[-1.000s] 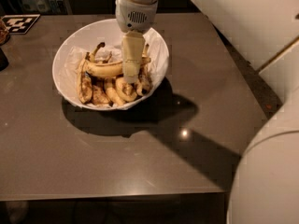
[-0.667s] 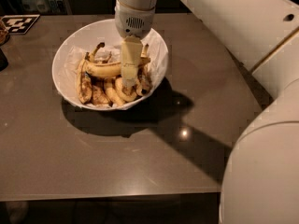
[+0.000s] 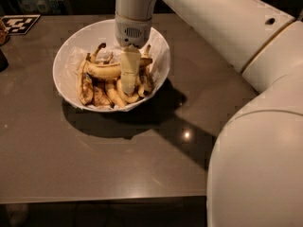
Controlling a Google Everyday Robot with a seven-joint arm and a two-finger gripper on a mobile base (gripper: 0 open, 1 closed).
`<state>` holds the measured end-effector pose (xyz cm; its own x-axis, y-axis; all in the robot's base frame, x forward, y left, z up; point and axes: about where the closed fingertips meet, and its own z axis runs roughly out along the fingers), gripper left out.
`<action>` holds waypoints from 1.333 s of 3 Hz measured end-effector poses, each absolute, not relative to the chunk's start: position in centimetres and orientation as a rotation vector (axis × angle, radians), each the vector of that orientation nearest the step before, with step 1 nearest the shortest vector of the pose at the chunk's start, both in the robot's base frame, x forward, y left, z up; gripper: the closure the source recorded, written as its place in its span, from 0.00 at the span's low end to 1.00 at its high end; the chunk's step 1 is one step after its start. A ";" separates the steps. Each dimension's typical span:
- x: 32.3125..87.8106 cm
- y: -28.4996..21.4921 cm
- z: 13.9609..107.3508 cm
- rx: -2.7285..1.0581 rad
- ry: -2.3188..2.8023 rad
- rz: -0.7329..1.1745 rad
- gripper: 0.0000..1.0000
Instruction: Pick banana from white bowl
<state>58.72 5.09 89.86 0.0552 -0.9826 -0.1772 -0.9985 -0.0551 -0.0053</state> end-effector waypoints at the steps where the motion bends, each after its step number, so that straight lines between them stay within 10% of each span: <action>1: 58.7 5.1 89.9 -2.186 2.068 0.190 0.28; 4: 58.7 5.1 89.9 -2.186 2.068 0.190 0.98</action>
Offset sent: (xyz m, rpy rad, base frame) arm 0.0000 0.0000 0.0000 0.0000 0.0000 0.0000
